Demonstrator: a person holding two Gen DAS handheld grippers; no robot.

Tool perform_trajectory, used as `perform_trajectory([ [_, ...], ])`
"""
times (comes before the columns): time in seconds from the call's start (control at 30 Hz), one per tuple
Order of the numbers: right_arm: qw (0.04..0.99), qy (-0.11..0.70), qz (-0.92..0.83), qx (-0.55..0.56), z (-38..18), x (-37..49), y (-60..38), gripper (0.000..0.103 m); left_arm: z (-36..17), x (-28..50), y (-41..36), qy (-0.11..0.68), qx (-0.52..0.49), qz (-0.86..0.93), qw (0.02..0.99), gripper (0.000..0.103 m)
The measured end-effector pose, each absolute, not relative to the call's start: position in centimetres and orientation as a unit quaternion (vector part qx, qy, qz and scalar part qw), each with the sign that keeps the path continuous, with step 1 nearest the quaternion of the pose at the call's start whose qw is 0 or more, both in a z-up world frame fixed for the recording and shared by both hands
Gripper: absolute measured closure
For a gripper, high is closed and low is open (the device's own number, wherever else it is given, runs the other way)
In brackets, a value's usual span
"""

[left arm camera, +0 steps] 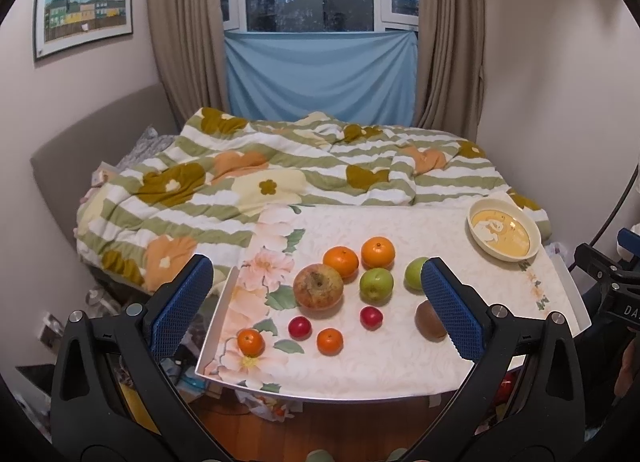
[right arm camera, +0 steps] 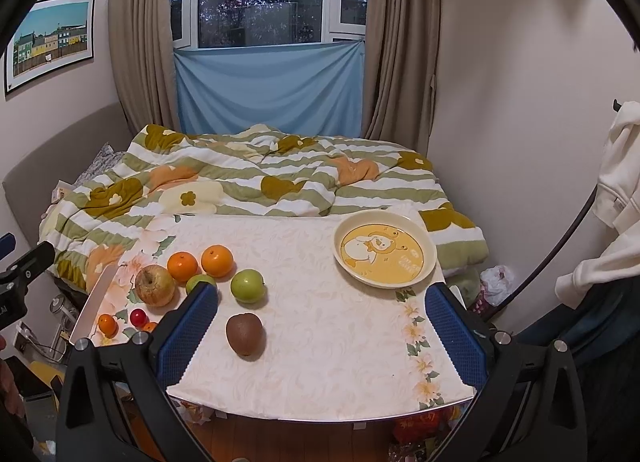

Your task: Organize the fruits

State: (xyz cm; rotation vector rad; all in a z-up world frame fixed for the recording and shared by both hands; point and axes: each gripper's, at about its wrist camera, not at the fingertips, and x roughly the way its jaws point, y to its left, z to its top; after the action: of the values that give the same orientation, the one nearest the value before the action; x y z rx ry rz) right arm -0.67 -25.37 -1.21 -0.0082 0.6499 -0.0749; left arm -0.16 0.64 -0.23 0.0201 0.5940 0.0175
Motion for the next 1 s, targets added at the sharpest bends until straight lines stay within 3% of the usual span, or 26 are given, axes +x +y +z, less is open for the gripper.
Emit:
perform_trajectory([
  [1.0, 0.948, 0.316, -0.024, -0.006, -1.0, -1.5, -24.2, 0.000, -0.1, -0.5, 0.8, 0.292, 0.013, 0.012, 0.956, 0.000],
])
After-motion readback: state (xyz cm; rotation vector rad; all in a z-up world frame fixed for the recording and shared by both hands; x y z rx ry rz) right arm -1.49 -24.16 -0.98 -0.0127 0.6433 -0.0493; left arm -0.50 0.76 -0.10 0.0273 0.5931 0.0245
